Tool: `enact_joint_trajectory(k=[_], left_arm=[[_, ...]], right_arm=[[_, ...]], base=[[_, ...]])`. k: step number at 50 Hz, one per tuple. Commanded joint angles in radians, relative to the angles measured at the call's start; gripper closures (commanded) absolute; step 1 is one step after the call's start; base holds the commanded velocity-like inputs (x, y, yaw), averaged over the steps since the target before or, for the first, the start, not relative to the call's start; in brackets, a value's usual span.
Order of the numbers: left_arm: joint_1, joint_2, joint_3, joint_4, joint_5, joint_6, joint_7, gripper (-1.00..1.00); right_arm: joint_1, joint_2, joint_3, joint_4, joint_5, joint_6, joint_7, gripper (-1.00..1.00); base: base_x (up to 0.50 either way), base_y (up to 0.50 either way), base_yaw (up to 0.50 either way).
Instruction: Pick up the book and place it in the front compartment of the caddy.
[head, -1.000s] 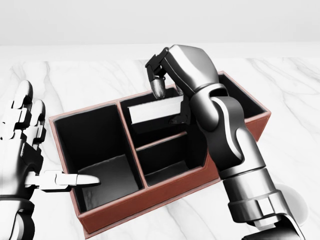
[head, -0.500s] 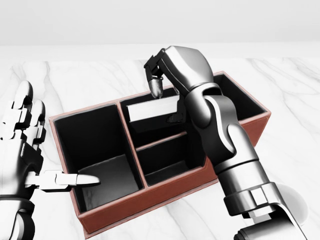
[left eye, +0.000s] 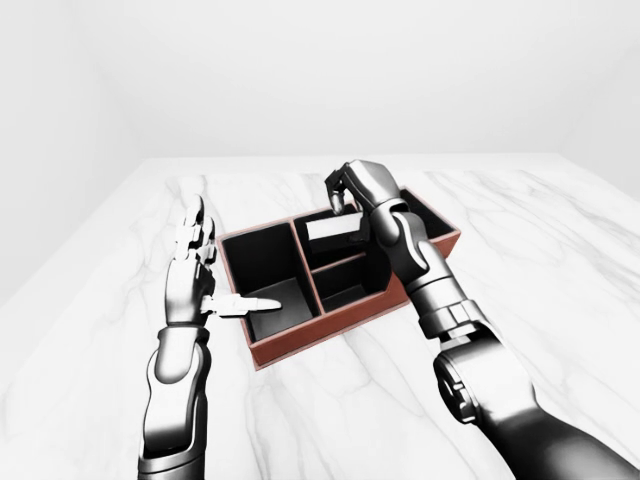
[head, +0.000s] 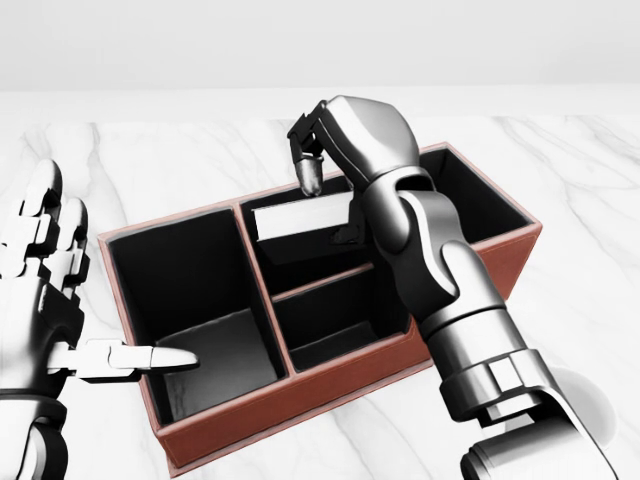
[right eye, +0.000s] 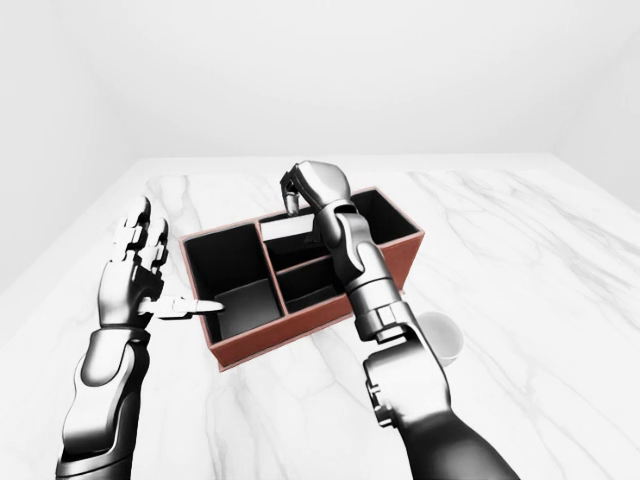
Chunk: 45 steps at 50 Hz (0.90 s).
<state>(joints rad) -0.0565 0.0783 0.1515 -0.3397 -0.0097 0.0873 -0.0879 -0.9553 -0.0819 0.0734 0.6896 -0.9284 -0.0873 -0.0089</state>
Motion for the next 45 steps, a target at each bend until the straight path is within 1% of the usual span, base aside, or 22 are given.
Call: enact_joint_trajectory(k=[1, 13, 18, 29, 32, 45], left_arm=[[-0.004, 0.001, 0.002, 0.005, -0.001, 0.000, 0.001, -1.00], [-0.008, 0.003, 0.010, -0.027, -0.014, 0.000, 0.004, -1.00], [-0.009, 0.004, 0.011, -0.015, -0.015, 0.000, 0.006, -1.00], [-0.009, 0.005, 0.010, -0.016, -0.015, 0.000, 0.006, -1.00], [-0.011, 0.005, 0.011, -0.011, -0.016, 0.000, 0.006, -1.00], [-0.012, 0.006, 0.011, -0.012, -0.016, 0.000, 0.007, -1.00]], right_arm=[[-0.039, 0.002, -0.012, 0.062, 0.001, 0.000, -0.065, 1.00], [-0.066, 0.008, -0.005, 0.148, -0.013, 0.000, -0.112, 1.00], [-0.080, 0.007, -0.003, 0.188, -0.018, 0.000, -0.134, 1.00], [-0.092, 0.007, -0.001, 0.225, -0.025, 0.000, -0.154, 1.00], [-0.105, 0.007, 0.002, 0.265, -0.031, 0.000, -0.181, 1.00], [-0.119, 0.010, 0.004, 0.296, -0.036, 0.000, -0.200, 1.00]], base=[[0.00, 0.00, 0.00], [0.00, 0.00, 0.00], [0.00, 0.00, 0.00], [0.00, 0.00, 0.00], [0.00, 0.00, 0.00], [0.00, 0.00, 0.00]])
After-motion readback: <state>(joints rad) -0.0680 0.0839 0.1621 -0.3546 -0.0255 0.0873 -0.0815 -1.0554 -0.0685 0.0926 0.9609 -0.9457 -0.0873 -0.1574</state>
